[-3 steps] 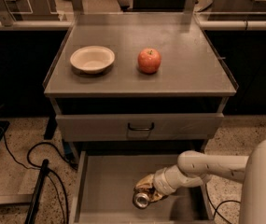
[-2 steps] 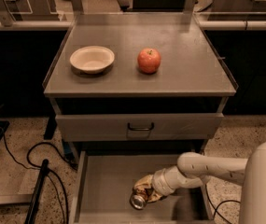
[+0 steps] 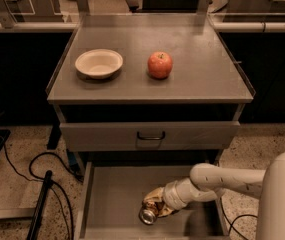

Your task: Place orange can into middle drawer

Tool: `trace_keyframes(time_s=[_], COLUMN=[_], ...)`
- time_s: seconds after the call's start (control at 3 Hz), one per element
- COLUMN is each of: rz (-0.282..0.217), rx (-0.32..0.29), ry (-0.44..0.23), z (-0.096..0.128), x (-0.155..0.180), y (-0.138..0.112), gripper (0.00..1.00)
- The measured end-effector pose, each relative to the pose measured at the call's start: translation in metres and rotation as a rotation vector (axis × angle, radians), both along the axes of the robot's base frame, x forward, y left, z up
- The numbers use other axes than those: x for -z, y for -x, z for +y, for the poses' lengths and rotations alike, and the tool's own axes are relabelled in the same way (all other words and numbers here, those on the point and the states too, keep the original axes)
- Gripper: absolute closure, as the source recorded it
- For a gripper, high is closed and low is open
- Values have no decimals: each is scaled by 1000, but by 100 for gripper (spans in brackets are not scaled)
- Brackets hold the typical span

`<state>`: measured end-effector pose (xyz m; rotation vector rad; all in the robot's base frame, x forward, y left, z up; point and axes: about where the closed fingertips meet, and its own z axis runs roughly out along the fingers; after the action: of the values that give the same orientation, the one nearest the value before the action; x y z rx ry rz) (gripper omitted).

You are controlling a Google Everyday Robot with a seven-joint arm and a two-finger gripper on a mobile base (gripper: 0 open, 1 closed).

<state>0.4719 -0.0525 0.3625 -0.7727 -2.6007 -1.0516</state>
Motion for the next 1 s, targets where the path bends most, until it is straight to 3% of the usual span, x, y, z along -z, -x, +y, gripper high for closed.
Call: trace_keyframes(time_s=[0.67,1.0], rz=[0,0], rx=[0,0], ry=[0,0], z=[0,0], x=[0,0], y=[0,0], gripper=[13,0])
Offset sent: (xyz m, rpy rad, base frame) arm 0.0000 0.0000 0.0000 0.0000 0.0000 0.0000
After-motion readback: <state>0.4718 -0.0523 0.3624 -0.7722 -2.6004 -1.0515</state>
